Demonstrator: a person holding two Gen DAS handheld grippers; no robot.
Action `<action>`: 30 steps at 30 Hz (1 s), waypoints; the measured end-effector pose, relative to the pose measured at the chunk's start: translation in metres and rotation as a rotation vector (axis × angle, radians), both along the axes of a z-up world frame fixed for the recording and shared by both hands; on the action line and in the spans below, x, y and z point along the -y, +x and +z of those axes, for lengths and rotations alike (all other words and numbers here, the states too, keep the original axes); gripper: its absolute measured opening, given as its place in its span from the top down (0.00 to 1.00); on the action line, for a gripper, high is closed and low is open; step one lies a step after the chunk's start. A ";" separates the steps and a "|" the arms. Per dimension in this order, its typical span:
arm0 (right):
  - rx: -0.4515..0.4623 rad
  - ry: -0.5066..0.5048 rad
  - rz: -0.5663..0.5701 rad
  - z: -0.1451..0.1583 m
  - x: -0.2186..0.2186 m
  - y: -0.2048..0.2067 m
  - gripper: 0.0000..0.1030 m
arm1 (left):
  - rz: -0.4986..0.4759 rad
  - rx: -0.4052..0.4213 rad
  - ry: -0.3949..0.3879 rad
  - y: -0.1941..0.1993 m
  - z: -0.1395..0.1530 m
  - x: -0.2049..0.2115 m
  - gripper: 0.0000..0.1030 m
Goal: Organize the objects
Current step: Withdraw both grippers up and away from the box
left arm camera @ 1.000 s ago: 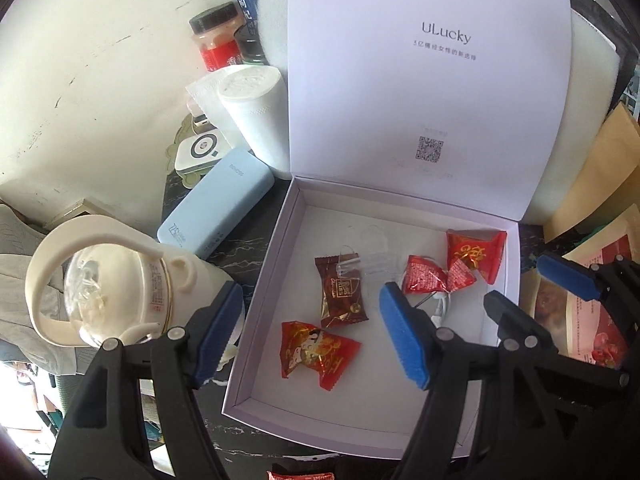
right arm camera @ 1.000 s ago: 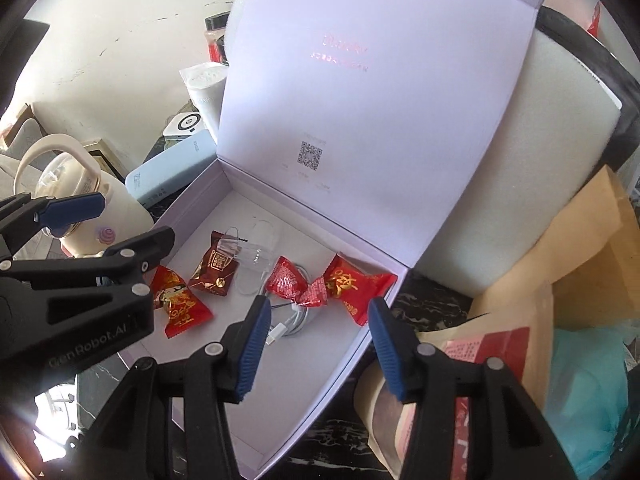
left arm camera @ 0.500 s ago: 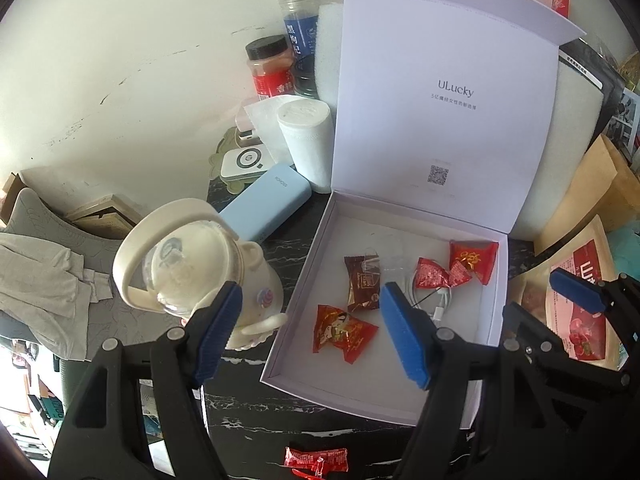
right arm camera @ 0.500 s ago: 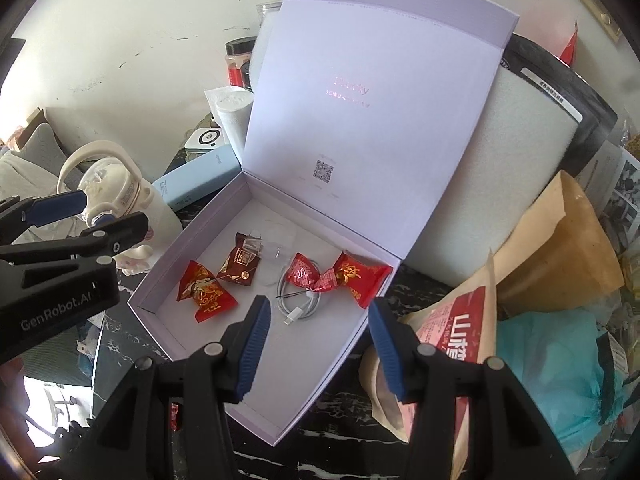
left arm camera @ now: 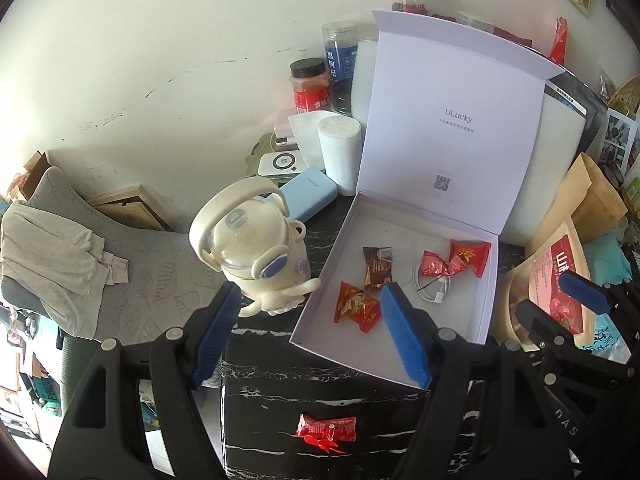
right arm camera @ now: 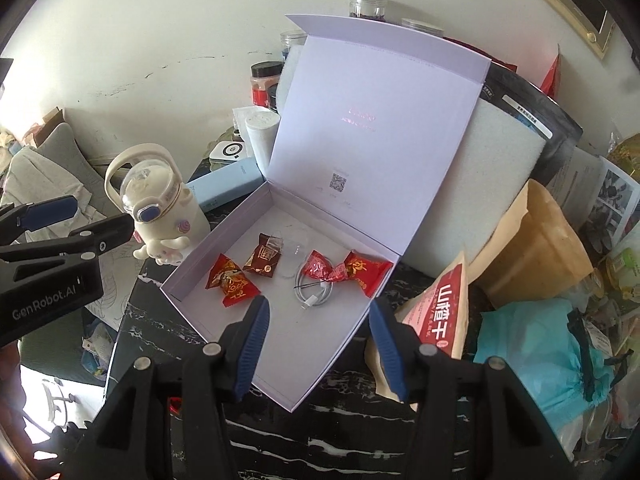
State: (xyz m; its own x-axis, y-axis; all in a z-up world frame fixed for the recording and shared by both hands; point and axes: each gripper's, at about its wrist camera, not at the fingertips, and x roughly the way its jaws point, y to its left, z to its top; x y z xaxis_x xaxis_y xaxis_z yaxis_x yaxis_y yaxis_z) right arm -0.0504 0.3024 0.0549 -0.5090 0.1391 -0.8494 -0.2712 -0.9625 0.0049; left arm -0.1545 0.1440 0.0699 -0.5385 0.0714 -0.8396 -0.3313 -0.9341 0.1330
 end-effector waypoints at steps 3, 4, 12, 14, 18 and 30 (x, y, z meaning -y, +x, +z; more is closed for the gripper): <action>-0.005 0.004 0.005 0.004 0.005 0.010 0.49 | 0.006 -0.011 0.002 0.011 0.005 0.006 0.29; -0.005 0.006 0.006 0.005 0.006 0.012 0.49 | 0.008 -0.014 0.003 0.014 0.006 0.008 0.28; 0.002 -0.014 0.017 0.002 0.017 0.034 0.49 | 0.011 -0.024 0.003 0.043 0.009 0.020 0.26; 0.007 -0.014 0.022 0.000 0.021 0.039 0.49 | 0.014 -0.017 0.002 0.050 0.007 0.023 0.26; 0.020 -0.021 0.033 -0.006 0.028 0.050 0.49 | 0.019 0.001 0.002 0.064 0.001 0.030 0.26; 0.073 -0.042 0.088 -0.029 0.056 0.072 0.49 | 0.060 0.056 -0.005 0.099 -0.021 0.054 0.26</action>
State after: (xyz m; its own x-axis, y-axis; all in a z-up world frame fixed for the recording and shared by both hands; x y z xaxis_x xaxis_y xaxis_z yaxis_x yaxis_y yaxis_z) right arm 0.0217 0.2460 0.0255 -0.4546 0.0598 -0.8887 -0.1870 -0.9819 0.0296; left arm -0.0551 0.0901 0.0492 -0.4940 0.0359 -0.8687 -0.2818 -0.9518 0.1209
